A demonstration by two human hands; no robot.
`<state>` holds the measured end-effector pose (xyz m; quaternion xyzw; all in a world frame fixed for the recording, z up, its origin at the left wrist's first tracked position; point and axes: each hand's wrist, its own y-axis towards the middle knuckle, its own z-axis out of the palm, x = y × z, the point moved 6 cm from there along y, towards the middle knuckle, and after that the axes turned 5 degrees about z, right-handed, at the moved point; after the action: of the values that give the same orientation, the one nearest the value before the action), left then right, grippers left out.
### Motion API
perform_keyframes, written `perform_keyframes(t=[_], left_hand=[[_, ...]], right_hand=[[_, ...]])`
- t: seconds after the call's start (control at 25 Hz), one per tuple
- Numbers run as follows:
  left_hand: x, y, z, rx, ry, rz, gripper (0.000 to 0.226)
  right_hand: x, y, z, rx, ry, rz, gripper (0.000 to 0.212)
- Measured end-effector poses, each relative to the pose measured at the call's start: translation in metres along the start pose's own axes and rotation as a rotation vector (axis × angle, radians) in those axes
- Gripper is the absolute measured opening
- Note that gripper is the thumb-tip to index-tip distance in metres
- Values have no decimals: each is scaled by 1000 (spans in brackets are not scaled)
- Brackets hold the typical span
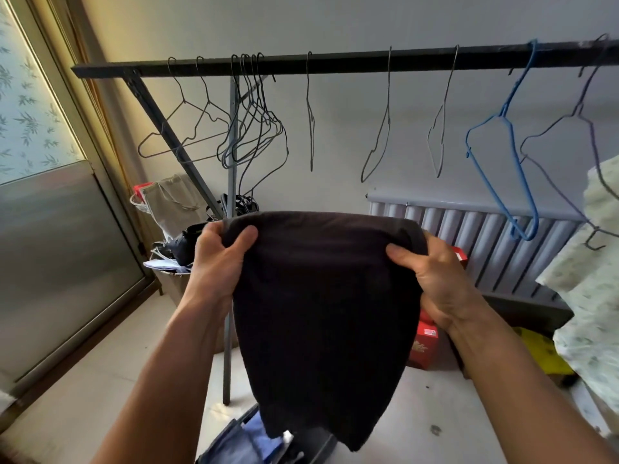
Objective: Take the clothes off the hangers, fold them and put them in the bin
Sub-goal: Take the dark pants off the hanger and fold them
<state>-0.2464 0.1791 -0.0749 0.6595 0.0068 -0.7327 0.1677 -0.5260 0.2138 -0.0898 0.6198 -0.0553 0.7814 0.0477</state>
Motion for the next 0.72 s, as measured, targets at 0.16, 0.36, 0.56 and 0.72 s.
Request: perform_keyframes(t=[0.16,0.36,0.56,0.72], left_hand=[[-2,9,1,-5,-5,49,41],[-6,9,13,270,-122,-29,39],[-15,16,10,516,731,253,50],[-19,19,7,566,998,438,9]], right_hand=[[9,7,-13,-182,48,-50,86],[12,7,-11,118,41,63,46],[21,5,-13,52,-653,-67,37],[25,7,-9,-33,-898,-176,12]])
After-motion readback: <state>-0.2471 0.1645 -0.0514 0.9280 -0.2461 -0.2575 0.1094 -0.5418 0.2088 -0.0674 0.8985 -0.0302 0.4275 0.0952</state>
